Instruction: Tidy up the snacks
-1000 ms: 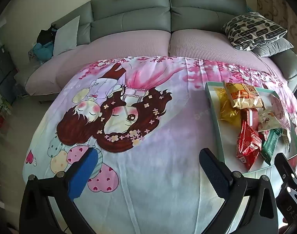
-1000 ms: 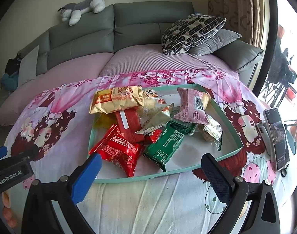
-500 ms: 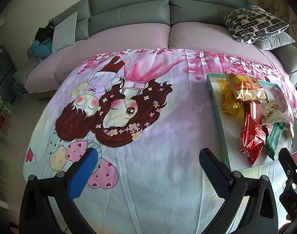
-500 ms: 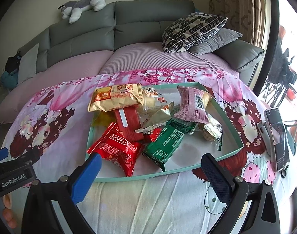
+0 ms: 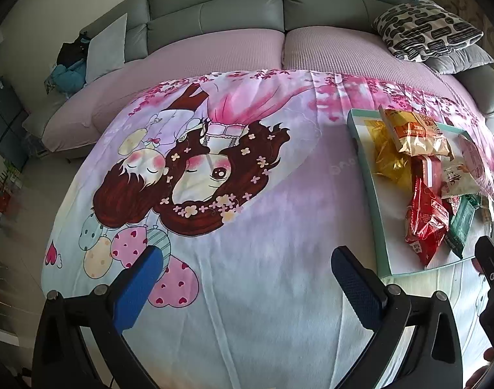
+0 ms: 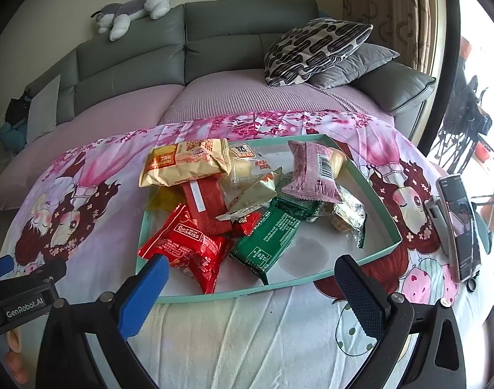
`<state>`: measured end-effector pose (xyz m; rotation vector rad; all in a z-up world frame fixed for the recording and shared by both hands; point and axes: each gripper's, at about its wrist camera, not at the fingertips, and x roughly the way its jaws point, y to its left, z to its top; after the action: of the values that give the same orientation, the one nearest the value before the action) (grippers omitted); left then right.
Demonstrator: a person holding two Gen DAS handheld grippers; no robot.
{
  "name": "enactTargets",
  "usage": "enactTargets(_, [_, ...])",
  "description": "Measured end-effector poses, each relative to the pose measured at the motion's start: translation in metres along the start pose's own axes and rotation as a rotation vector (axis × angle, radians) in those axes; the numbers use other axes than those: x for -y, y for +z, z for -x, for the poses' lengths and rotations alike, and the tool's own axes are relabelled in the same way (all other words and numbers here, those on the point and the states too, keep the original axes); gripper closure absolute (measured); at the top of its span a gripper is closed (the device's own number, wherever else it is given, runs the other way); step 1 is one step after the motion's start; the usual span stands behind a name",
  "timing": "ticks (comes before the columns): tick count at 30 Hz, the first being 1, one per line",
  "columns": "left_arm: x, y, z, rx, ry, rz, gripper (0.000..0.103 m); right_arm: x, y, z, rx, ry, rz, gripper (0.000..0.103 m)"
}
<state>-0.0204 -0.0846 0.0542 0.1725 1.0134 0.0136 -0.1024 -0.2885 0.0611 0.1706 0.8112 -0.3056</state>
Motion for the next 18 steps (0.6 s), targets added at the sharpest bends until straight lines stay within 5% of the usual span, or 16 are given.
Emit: enactTargets(18, [0.0007, -0.0002, -0.0023, -0.011, -0.006, -0.005, 0.0, 0.0002, 0.0, -0.0003, -0.001, 0.001, -0.001, 0.0])
